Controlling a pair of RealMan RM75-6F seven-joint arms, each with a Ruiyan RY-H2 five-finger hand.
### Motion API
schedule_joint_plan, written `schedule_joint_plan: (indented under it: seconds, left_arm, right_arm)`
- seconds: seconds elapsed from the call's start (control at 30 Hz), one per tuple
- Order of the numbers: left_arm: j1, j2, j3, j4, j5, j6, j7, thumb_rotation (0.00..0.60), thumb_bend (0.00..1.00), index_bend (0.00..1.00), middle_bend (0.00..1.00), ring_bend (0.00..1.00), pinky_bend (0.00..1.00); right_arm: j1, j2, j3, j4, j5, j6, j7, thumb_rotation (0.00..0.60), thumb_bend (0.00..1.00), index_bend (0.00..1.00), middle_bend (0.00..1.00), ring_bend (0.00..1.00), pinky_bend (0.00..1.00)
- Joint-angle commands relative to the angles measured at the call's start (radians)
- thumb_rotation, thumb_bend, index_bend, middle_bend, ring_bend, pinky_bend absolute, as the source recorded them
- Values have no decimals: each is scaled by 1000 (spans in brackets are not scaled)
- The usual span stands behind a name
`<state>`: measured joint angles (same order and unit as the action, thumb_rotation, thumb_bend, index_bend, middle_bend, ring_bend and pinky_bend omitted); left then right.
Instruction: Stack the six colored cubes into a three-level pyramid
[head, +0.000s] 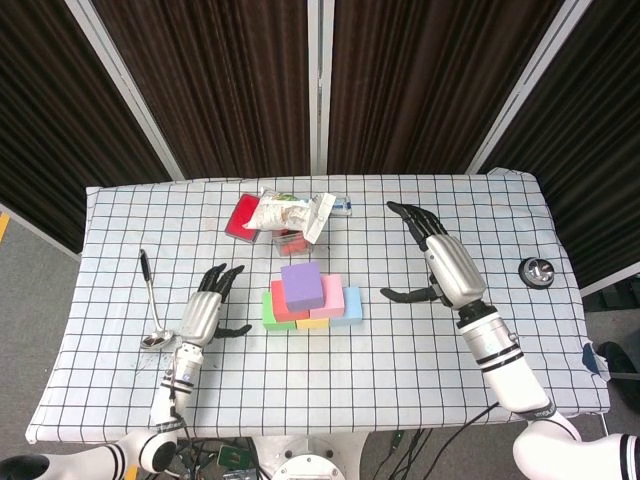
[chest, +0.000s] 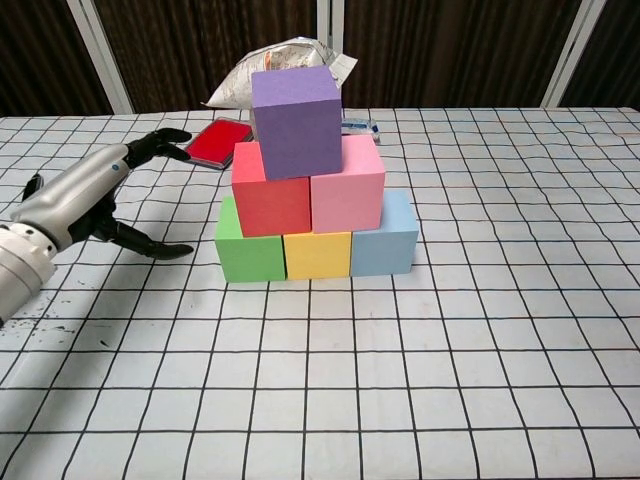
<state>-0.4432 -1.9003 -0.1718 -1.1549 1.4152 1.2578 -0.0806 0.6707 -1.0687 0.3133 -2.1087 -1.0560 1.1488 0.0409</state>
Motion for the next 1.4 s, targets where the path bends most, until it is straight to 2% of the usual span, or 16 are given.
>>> schedule_joint_plan:
  seconds: [0.03, 0.9, 1.27, 1.4]
  left_arm:
    - [-11, -19, -10, 20, -9, -4, -11, 600, 0, 84, 126, 0, 8]
    - [-55, -55, -16, 34, -12, -20, -30, 600, 0, 84, 123, 0, 8]
    - [-39, -31, -3, 15, -14, -5, -28, 600, 0, 84, 124, 0, 8]
    - [-19, 6, 2, -9, -11, 19, -19, 600, 0, 84, 123, 0, 8]
  right_arm:
    - [-9, 5, 2, 12, -9, -8, 18, 600, 0, 0, 67, 0, 0]
    - [-29, -6, 13, 55, -18, -43, 54, 600, 0, 0, 67, 0, 0]
    - [-19, -19, 13, 61, -18, -66, 44, 600, 0, 0, 67, 0, 0]
    - [-1, -18, 14, 69, -10, -95, 26, 600, 0, 0, 111, 0, 0]
